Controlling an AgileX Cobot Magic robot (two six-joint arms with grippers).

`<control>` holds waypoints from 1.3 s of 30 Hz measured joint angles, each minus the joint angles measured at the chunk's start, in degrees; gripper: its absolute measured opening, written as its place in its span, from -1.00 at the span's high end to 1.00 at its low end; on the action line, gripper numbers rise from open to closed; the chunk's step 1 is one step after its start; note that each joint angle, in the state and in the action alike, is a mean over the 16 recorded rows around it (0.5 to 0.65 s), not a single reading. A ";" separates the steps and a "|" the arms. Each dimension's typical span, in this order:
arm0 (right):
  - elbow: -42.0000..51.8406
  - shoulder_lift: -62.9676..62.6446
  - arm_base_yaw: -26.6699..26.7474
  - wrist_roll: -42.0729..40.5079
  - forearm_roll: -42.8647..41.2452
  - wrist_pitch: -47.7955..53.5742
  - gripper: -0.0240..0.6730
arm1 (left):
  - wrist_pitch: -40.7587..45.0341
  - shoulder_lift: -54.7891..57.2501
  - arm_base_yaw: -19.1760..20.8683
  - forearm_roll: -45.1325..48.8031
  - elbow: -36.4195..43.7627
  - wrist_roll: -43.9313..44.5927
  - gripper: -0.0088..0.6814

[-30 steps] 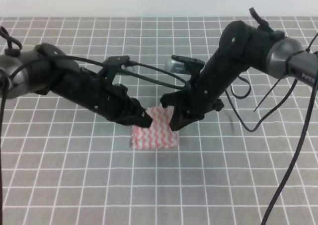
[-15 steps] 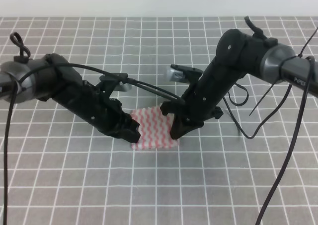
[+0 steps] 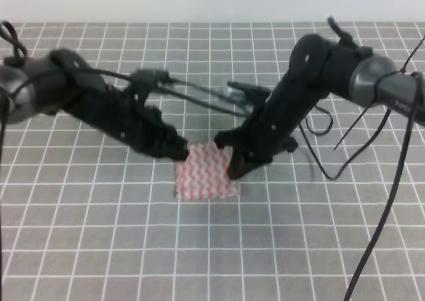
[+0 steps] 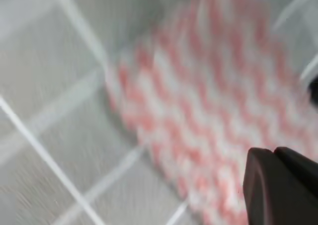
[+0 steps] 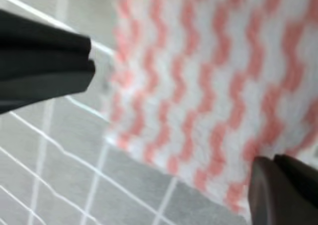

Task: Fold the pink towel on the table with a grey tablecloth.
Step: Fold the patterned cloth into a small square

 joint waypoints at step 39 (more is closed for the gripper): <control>4.40 -14.56 -1.25 1.54 -6.24 -10.51 0.97 | -16.55 -31.39 0.00 -1.28 13.51 -0.06 0.98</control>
